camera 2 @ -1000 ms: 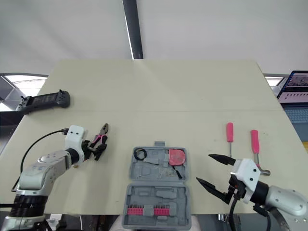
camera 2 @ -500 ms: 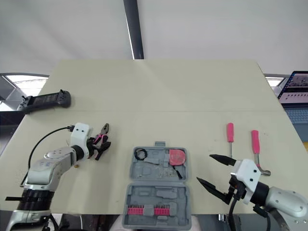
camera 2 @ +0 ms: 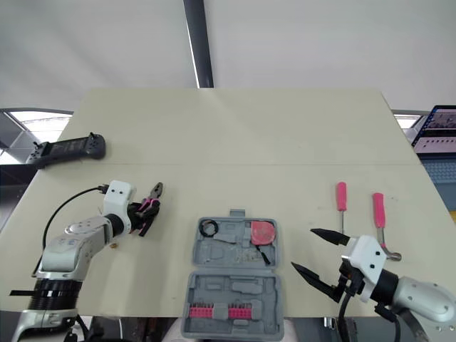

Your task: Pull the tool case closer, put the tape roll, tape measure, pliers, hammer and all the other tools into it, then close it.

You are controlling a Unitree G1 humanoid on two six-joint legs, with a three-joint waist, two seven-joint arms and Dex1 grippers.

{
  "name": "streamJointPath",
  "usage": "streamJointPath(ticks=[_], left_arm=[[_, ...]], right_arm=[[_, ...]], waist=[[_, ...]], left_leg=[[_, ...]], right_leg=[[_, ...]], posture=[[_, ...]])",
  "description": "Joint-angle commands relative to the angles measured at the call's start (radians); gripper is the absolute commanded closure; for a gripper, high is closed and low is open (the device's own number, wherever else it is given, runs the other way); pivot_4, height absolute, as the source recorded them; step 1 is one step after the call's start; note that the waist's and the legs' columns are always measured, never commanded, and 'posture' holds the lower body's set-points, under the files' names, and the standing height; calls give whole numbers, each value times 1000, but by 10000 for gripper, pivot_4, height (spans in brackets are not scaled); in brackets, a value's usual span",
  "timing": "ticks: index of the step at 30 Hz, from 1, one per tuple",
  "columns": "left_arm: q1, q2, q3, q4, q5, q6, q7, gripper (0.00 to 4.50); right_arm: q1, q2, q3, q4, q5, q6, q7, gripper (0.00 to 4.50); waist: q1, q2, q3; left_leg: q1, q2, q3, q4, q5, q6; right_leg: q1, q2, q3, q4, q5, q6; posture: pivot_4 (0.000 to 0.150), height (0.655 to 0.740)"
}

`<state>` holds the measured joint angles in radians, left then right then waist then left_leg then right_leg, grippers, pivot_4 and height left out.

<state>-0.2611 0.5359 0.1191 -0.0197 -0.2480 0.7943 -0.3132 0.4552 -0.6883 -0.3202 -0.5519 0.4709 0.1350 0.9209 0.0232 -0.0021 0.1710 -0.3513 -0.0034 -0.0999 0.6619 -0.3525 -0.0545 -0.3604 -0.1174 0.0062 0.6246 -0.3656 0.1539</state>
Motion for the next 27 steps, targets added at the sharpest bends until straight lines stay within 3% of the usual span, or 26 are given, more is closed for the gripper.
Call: streamJointPath(ticks=[1, 11, 18, 27], left_arm=[[11, 60, 9, -89, -26, -38, -105, 20666], [44, 275, -75, -380, -182, -75, -533, 20666], [-17, 358, -183, -486, -221, -30, -655, 20666], [-165, 396, -342, -527, -191, -8, -758, 20666]], right_arm=[[-5, 3, -12, -35, 9, -4, -12, 0], [-116, -52, 50, -11, -19, 40, 9, 0], [-202, -131, 117, -108, 19, 176, 3, 0], [-423, -227, 285, -233, 58, 426, -19, 0]], waist=[[-1, 0, 0], [-5, 1, 1], [-6, 2, 1], [-10, 1, 2]], left_leg=[[0, 0, 0, 0, 0, 0], [-1, 1, 0, -1, 0, 0], [-1, 1, 0, -1, 0, 0], [-2, 1, 0, -1, 0, 1]], right_leg=[[0, 0, 0, 0, 0, 0], [-1, 0, 0, -2, 0, 0], [0, 1, 0, -2, 0, 0], [0, 1, 0, -2, 0, 0]], posture=[[1500, 7400], [1500, 7400], [1500, 7400], [1500, 7400]])
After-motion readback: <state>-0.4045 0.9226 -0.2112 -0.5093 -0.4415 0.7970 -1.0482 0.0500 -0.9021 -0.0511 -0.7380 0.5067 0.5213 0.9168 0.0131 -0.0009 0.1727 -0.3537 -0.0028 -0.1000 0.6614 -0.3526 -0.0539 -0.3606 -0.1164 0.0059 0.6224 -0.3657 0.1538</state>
